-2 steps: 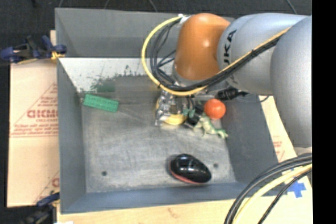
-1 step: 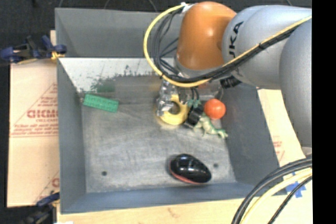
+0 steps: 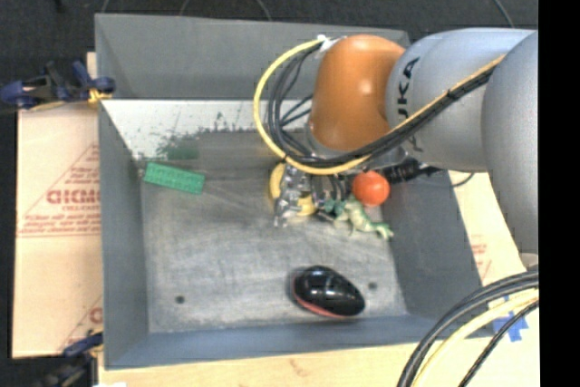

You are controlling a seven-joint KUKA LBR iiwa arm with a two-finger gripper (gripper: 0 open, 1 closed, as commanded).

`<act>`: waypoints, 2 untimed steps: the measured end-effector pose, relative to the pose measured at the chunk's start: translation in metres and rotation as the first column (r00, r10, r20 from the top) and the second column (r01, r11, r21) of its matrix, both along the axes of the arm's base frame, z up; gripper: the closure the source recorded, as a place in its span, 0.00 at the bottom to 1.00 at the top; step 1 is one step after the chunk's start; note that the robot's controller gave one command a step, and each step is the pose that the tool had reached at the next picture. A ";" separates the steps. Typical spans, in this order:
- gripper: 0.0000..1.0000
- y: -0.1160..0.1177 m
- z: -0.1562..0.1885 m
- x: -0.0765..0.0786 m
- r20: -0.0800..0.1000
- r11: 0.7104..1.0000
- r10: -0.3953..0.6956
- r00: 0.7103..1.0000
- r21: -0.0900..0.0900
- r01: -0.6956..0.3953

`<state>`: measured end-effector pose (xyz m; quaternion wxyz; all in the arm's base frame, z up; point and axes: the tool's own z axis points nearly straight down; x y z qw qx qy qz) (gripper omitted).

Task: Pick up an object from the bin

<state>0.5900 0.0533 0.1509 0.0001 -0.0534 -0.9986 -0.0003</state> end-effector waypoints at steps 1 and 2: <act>0.00 -0.008 -0.022 0.002 0.003 1.000 0.019 1.000 -0.001 -0.019; 0.00 -0.008 -0.022 0.002 0.004 1.000 0.018 1.000 -0.001 -0.018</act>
Offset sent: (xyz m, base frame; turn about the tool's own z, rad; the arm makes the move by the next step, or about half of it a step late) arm 0.0000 0.0000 0.0000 0.0000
